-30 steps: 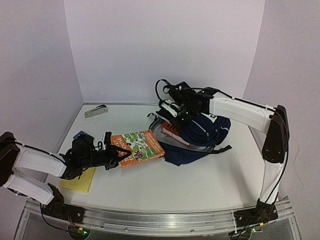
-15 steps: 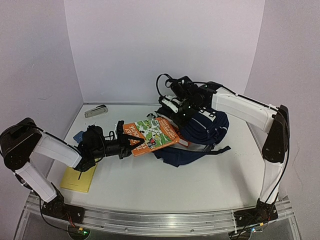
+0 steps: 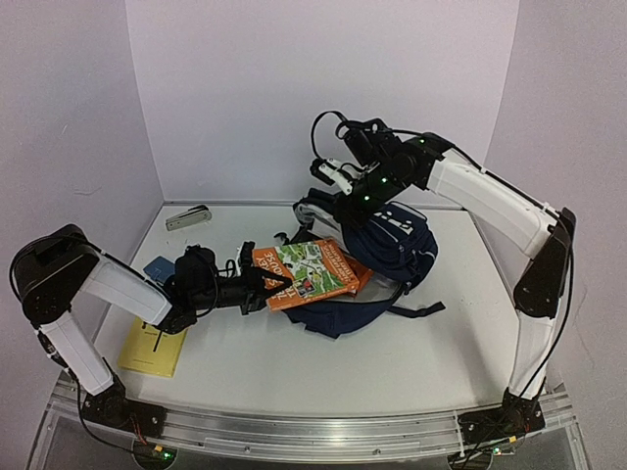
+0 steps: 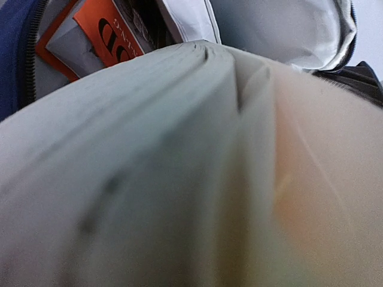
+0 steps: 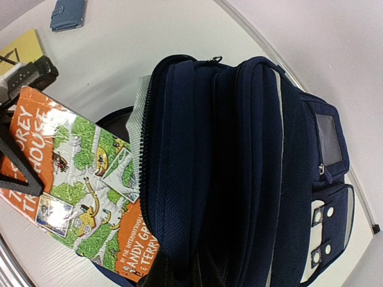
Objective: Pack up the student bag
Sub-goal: Place the book in the student bag.
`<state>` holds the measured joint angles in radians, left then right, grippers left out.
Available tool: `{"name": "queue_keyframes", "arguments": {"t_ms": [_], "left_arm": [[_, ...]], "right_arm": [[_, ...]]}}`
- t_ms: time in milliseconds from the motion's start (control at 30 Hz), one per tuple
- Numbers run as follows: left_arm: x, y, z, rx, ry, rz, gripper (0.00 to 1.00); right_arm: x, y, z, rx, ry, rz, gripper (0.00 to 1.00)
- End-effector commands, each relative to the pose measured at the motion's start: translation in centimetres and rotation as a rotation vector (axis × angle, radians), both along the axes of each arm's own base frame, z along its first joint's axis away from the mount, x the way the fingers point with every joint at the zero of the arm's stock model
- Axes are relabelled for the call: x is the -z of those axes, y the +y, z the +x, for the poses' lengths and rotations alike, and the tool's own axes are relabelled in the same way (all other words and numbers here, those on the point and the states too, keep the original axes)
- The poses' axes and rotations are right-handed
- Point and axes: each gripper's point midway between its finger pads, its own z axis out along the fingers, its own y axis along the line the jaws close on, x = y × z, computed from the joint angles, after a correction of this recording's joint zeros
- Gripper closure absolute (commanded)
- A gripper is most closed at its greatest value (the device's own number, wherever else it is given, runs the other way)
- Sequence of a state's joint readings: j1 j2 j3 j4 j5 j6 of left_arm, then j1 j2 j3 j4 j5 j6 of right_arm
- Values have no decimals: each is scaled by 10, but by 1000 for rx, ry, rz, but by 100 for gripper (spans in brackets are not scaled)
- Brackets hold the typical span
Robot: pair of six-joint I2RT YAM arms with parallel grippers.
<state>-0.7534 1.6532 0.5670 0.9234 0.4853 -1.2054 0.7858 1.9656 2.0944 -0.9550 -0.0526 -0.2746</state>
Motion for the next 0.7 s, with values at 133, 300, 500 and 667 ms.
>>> {"name": "queue_keyframes", "arguments": {"t_ms": [133,300,500,667], "left_arm": [[-103,-16,-17,86,-262,-182,100],[-119,-10,-20,72,-287,-166,100],[-107,6,1,-66,-240,-125,100],[-72,14,36,-219,-120,-83,100]], "right_arm": [[-10,20,-10,-46,27,111,100],[9,30,-29,-87,160,151,100],[4,40,-44,-136,235,210,100],[-19,42,-41,-138,209,257,100]]}}
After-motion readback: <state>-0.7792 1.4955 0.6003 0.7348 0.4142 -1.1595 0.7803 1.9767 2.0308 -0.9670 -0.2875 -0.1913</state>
